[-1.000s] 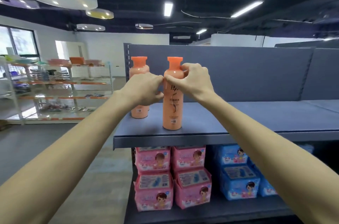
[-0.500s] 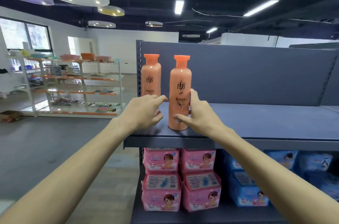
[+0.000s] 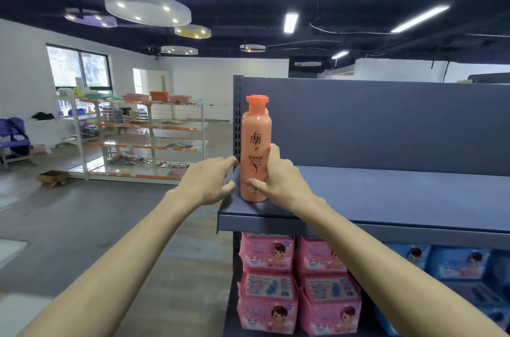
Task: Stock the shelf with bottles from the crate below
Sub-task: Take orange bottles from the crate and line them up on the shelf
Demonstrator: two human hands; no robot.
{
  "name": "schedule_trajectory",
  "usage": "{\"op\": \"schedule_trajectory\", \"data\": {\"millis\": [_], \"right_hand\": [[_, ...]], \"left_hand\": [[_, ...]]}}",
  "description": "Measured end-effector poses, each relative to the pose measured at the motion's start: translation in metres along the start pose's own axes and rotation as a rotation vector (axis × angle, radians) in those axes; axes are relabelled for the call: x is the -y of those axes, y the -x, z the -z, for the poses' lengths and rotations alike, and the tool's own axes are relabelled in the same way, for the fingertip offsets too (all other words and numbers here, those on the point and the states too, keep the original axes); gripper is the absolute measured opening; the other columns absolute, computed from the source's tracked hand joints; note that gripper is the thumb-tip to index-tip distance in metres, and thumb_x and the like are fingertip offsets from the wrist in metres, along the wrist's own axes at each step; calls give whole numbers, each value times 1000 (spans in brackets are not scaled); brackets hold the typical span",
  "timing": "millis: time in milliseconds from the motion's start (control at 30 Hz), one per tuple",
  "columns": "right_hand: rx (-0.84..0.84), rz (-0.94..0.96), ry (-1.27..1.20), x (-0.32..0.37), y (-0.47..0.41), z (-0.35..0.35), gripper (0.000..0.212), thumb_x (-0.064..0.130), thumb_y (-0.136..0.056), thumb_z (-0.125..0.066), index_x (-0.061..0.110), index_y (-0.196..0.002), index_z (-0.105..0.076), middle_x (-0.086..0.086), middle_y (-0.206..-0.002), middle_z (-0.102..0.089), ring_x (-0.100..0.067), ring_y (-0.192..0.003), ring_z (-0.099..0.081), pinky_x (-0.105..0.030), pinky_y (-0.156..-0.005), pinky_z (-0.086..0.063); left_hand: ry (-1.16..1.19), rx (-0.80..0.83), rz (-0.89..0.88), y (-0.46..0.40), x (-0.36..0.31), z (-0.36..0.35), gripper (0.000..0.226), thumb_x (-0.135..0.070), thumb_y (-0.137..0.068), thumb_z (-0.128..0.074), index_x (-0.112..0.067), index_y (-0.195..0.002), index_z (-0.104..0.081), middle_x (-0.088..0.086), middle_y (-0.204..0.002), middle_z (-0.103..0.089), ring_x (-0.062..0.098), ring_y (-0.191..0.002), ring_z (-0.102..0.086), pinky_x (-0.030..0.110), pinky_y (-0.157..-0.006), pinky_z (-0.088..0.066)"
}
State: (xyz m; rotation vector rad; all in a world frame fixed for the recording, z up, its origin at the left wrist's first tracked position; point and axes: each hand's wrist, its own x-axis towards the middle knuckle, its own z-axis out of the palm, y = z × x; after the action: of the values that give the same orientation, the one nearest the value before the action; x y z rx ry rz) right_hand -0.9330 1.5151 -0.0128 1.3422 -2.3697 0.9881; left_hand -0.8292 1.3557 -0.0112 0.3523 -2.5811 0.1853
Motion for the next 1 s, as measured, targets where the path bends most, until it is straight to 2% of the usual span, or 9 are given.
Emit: {"op": "schedule_trajectory", "data": {"millis": [200, 433, 667, 800, 900, 1000], "right_hand": [[-10, -8, -5, 5, -1, -4, 61, 37, -83, -76, 16, -122, -33, -12, -113, -68, -37, -99, -65, -48, -82, -55], [-24, -36, -2, 10, -3, -7, 61, 38, -82, -76, 18, -120, -32, -13, -114, -66, -38, -99, -65, -48, -82, -55], [-30, -51, 8, 11, 0, -8, 59, 39, -84, -74, 15, -121, -36, -12, -115, -66, -37, -100, -64, -46, -81, -55], [13, -67, 7, 5, 5, -6, 60, 42, -82, -76, 15, -120, -39, -9, -113, -67, -33, -102, -65, -45, -82, -55], [32, -84, 23, -2, 11, -4, 64, 44, -83, -76, 13, -125, -39, -10, -115, -66, -30, -105, -64, -44, -83, -54], [49, -109, 38, -8, 15, 2, 64, 45, -83, -75, 10, -125, -42, -11, -112, -64, -28, -100, -64, -43, -82, -55]], "left_hand": [[3, -14, -5, -2, 2, 3, 40, -38, -87, -49, -29, -126, -44, -2, -106, -60, 23, -99, -60, 39, -75, -52], [5, -23, -10, -2, -5, 4, 30, -34, -88, -50, -21, -115, -45, 0, -104, -57, 24, -98, -58, 34, -69, -42], [5, 6, -9, 8, -4, 9, 41, -34, -88, -50, -25, -128, -44, 0, -109, -58, 24, -102, -58, 36, -75, -48], [-28, -32, -34, 18, -5, 13, 42, -35, -88, -49, -27, -129, -45, -1, -105, -61, 23, -99, -59, 36, -75, -49], [-35, -61, -74, 23, -11, 17, 35, -36, -88, -48, -26, -122, -49, -3, -98, -61, 21, -92, -60, 35, -69, -47], [-32, -113, -84, 23, -22, 19, 26, -40, -89, -47, -23, -108, -52, -4, -94, -59, 19, -87, -60, 33, -64, -47]]}}
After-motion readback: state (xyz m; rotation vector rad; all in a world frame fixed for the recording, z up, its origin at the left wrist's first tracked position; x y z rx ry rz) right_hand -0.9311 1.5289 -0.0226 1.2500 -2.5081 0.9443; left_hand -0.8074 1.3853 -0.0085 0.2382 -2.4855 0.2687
